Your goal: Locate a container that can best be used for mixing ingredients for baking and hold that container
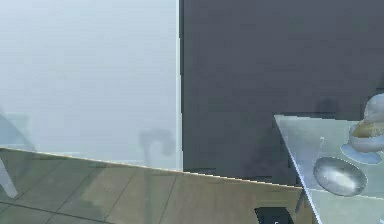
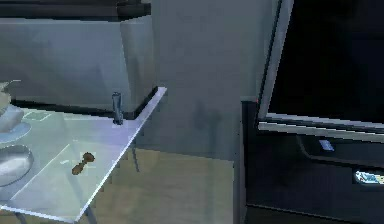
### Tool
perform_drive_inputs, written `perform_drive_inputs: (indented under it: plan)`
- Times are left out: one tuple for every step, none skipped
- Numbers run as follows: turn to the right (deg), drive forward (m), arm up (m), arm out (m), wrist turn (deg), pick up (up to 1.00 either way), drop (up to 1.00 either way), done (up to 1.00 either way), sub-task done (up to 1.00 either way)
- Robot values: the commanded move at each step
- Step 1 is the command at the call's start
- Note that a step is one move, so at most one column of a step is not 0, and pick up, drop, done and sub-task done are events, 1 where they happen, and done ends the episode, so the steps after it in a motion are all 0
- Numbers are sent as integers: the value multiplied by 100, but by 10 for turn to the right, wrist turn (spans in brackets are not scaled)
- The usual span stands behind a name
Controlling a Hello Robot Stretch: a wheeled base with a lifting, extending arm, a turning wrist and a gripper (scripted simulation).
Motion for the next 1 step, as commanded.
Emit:
perform_drive_inputs:
  plan:
    - [90,0,0,0,0,0,0,0,0]
